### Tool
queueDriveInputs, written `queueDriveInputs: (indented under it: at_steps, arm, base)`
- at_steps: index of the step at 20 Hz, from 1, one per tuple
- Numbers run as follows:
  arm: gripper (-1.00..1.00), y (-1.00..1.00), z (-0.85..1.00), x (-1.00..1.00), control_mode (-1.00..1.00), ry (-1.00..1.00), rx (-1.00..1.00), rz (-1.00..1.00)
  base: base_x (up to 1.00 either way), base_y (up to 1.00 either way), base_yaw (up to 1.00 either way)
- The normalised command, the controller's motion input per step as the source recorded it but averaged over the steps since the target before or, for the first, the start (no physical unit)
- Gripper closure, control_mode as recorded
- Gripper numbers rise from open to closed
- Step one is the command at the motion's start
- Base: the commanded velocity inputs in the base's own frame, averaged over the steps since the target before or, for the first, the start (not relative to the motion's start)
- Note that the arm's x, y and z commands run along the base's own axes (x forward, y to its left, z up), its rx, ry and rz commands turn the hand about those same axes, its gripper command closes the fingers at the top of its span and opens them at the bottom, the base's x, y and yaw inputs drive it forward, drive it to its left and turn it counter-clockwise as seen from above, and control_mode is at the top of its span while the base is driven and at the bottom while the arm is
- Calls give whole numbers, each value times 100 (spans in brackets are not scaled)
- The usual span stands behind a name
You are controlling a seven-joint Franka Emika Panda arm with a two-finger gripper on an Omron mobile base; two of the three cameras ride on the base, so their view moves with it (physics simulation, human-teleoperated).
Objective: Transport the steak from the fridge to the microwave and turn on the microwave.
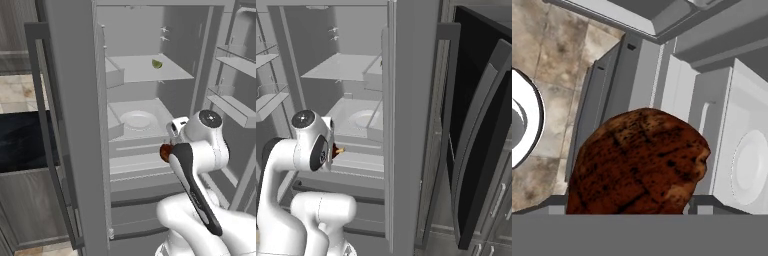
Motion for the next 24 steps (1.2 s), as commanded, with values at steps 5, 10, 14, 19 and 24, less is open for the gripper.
queueDriveInputs:
  at_steps: [5,10,14,19,24]
  arm:
    - [100,0,0,0,-100,0,0,0]
    - [100,0,0,-2,100,-1,0,0]
    - [100,0,0,0,100,0,0,0]
    - [100,0,0,0,100,0,0,0]
    - [100,0,0,0,100,0,0,0]
  base:
    - [0,0,0]
    - [-24,0,0]
    - [-51,0,-4]
    - [-56,0,-10]
    - [-57,0,-14]
